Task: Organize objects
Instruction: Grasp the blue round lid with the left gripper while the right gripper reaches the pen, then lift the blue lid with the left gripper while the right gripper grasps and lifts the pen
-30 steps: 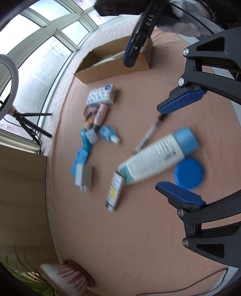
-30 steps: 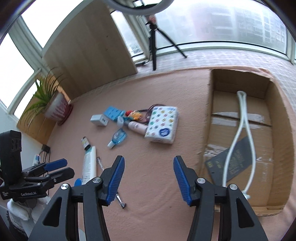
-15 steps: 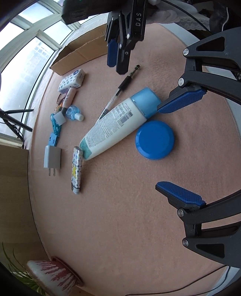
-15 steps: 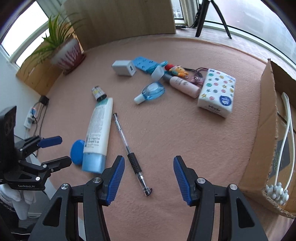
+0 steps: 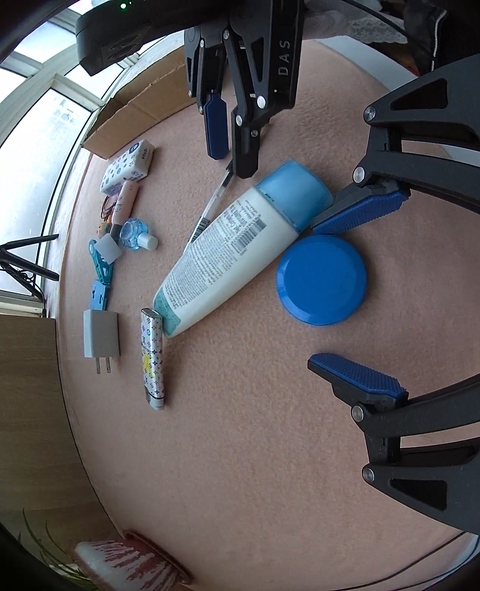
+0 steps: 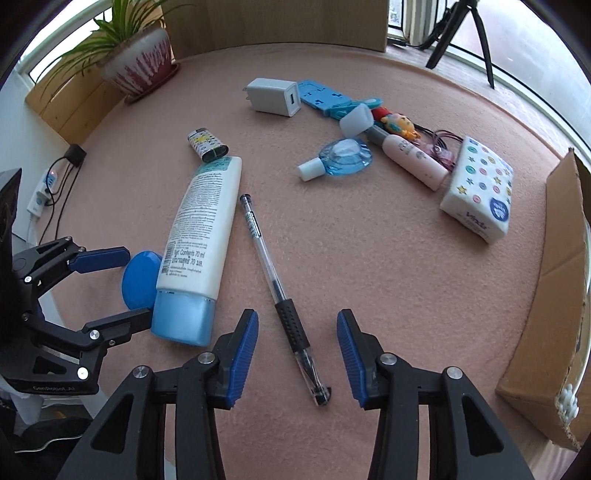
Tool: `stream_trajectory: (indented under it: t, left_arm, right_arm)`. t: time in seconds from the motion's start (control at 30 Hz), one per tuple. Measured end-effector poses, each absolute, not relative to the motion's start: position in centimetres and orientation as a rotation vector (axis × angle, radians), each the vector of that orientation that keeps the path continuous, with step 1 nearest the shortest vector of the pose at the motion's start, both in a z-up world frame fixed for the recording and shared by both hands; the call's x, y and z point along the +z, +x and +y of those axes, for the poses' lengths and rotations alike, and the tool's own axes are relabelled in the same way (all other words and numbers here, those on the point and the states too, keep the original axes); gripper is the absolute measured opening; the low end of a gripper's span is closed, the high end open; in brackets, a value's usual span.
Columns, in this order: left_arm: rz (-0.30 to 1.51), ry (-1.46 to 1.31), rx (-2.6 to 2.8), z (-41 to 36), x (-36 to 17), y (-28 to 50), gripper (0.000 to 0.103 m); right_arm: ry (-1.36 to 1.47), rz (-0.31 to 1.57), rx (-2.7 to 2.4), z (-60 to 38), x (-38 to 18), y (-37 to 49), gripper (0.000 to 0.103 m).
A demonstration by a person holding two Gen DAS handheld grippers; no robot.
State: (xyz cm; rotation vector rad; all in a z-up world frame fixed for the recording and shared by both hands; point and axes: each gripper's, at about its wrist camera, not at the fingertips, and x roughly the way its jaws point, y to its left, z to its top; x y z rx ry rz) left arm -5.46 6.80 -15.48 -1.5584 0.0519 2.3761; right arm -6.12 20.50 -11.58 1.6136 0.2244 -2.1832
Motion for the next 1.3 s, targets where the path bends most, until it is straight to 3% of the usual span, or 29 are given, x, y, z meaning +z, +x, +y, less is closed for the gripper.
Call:
stream_trajectory:
  t: [0.33,0.57,0.63,0.8,1.3]
  left_arm:
    - [0.096,-1.536,2.444,6.8,-15.6,-6.2,0.054]
    - [0.050,-1.532,2.449,5.9,-15.6,-6.3,0.054]
    - [0.042,-1.529,2.451,5.7,-15.6,-6.1,0.054]
    - [-0.015,-1.529,2.456,5.0,-15.5,-5.9,0.054]
    - [-0.169,-1.532,2.475,3.5,-14.8,-6.1,0.054]
  right_arm:
    - [1.608,0.289,-2.203,19.0,-11.7,-6.7,0.034]
    - [1.598,0.325,-2.229,18.6,-11.8,-6.6,0.022]
    - [1.597,0.317,-2.225,18.8,-11.8,-6.6,0.014]
    - [1.602,0.267,-2.233,18.7,-11.8,-6.7,0.009]
    - [1.624,0.024,-2.285,21.7,-11.4,-5.1,0.009]
